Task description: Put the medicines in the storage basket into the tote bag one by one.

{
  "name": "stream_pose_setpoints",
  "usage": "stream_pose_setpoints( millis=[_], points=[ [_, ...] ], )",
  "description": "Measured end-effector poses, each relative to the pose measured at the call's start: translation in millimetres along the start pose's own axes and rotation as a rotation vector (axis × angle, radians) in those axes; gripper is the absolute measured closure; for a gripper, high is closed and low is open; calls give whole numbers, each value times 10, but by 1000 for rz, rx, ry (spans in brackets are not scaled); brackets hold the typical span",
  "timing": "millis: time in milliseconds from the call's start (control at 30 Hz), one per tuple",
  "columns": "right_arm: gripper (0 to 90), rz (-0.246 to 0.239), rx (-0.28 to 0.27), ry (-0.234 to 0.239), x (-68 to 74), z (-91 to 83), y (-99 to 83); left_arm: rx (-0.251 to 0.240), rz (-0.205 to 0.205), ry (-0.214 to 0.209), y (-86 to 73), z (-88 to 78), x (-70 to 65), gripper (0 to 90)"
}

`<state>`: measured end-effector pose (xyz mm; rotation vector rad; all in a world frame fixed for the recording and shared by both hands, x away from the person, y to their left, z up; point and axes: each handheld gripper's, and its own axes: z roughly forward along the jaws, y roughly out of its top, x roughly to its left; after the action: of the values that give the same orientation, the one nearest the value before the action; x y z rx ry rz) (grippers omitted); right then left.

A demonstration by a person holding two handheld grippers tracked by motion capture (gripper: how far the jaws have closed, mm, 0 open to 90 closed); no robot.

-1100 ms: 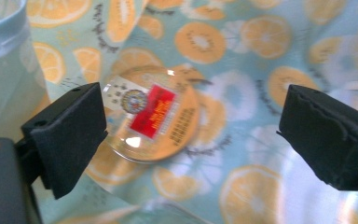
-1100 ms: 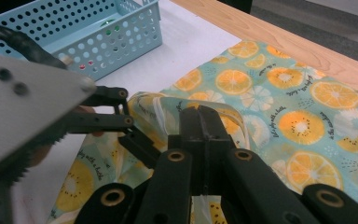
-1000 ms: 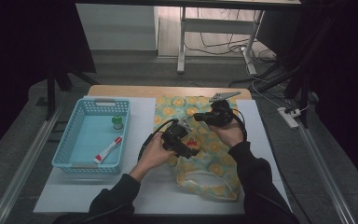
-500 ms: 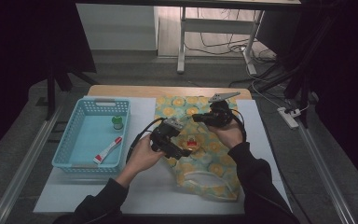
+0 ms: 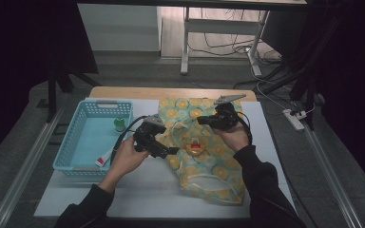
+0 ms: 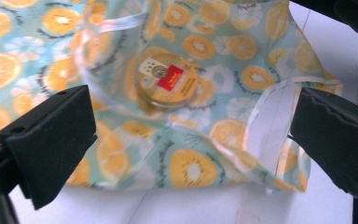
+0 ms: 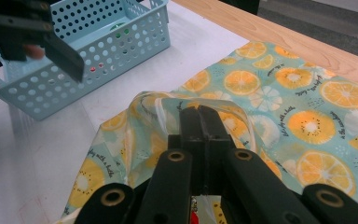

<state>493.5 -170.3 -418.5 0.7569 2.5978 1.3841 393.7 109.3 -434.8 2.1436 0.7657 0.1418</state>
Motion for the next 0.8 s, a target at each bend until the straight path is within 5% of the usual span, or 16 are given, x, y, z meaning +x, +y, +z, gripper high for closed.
stream_pose_setpoints(
  millis=[400, 700, 800],
  points=[
    [900, -6, -1, -1, 10, -7, -16, 6, -18, 116, -265, -460, 246, 0],
    [900, -5, 0, -1, 7, -13, -25, -8, -122, 150, -488, -690, 431, 0],
    [900, -6, 2, -3, 6, -22, -30, -2, -136, 198, -540, -808, 477, 0]
  ],
)
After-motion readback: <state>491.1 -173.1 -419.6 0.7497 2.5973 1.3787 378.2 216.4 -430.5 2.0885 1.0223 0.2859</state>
